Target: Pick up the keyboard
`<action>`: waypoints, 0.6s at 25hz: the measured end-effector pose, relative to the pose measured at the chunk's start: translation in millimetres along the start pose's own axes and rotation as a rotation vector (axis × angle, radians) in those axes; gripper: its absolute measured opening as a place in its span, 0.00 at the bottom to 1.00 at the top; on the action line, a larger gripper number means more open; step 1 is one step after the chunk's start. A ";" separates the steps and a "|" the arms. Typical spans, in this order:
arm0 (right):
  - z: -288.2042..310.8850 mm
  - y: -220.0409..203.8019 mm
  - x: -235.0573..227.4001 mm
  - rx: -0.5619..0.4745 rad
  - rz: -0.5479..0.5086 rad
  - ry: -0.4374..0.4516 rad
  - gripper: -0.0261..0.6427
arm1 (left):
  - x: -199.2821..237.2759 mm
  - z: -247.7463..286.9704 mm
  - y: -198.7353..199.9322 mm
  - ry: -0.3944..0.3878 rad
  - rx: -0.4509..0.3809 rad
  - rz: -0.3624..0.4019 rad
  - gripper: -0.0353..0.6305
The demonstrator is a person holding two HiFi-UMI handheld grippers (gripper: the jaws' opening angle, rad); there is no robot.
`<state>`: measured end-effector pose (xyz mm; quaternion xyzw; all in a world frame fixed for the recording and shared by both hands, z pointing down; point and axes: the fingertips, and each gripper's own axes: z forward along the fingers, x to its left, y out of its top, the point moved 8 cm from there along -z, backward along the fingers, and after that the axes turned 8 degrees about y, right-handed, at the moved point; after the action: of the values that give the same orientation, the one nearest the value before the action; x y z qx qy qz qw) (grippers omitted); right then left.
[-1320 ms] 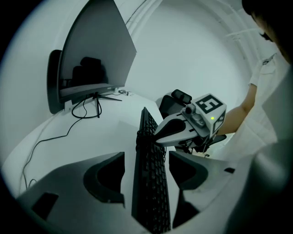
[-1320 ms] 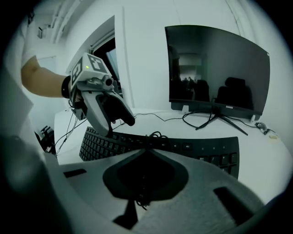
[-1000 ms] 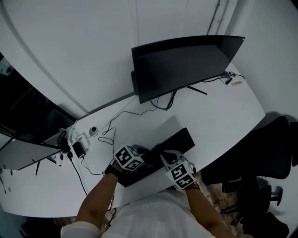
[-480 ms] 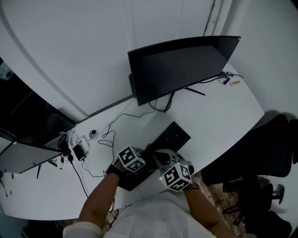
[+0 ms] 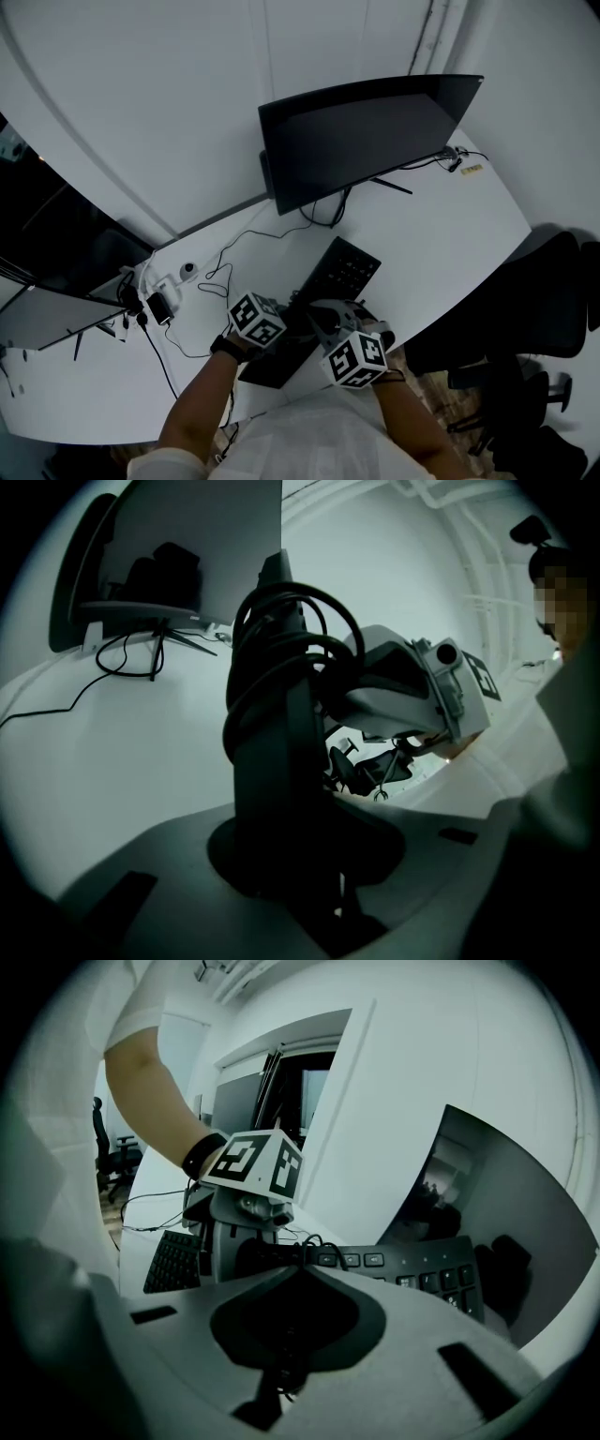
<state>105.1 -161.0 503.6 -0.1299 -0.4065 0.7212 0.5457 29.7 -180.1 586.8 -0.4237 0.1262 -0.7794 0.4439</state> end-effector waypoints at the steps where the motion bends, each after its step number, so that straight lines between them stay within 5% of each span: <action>1: -2.0 2.3 -0.5 0.002 -0.022 -0.001 0.06 | -2.0 -2.5 4.0 0.011 -0.018 0.006 0.18; 10: -18.1 19.7 -2.8 0.003 -0.156 0.000 0.08 | -13.7 -14.6 15.2 0.083 -0.124 0.021 0.17; 15: -43.2 22.7 -17.0 -0.088 -0.058 -0.081 0.10 | -12.4 -28.5 22.1 0.131 -0.282 -0.032 0.17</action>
<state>123.1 -158.6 455.3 -0.1126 -0.4630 0.6914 0.5431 23.6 -188.0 550.0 -0.4319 0.2564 -0.7870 0.3583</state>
